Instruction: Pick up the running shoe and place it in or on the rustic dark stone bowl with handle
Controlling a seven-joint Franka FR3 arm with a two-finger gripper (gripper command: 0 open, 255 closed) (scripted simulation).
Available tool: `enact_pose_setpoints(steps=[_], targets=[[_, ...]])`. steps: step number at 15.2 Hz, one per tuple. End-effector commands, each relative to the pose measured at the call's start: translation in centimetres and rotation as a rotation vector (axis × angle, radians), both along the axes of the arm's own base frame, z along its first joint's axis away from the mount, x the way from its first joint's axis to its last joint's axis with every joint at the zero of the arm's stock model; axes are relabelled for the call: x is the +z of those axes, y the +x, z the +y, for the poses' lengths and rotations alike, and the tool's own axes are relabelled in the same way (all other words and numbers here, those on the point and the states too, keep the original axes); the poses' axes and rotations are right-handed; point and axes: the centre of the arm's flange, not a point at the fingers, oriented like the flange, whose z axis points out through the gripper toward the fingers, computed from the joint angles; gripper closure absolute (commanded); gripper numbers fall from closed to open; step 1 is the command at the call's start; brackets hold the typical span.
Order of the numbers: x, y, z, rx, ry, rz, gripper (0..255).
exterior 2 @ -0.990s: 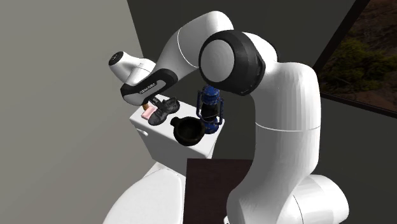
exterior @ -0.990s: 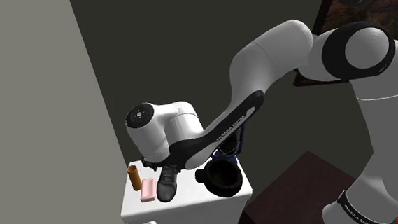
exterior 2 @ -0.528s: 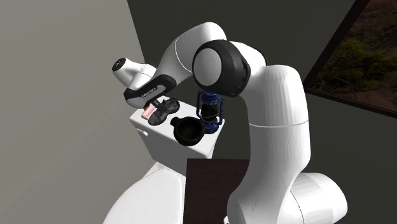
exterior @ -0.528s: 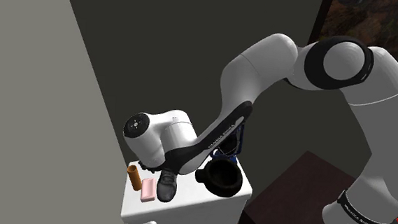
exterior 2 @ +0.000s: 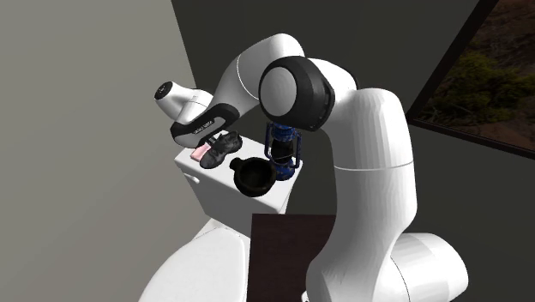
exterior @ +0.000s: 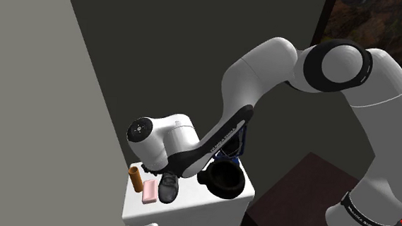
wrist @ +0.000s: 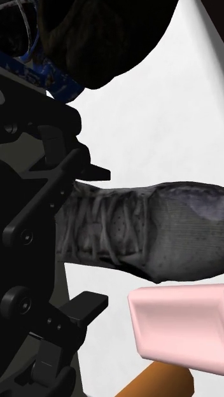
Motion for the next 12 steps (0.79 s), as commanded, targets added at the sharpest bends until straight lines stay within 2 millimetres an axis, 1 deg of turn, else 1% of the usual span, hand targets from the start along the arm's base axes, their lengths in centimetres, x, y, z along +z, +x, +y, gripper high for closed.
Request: enact_pose_setpoints(steps=[1, 2, 11, 12], targets=[[-0.01, 0.02, -0.01, 0.000, 0.000, 0.000, 0], [-0.01, 0.03, 0.00, 0.000, 0.000, 0.000, 255], [-0.02, 0.02, -0.01, 0.000, 0.000, 0.000, 255], [0.51, 0.02, -0.01, 0.000, 0.000, 0.000, 255]])
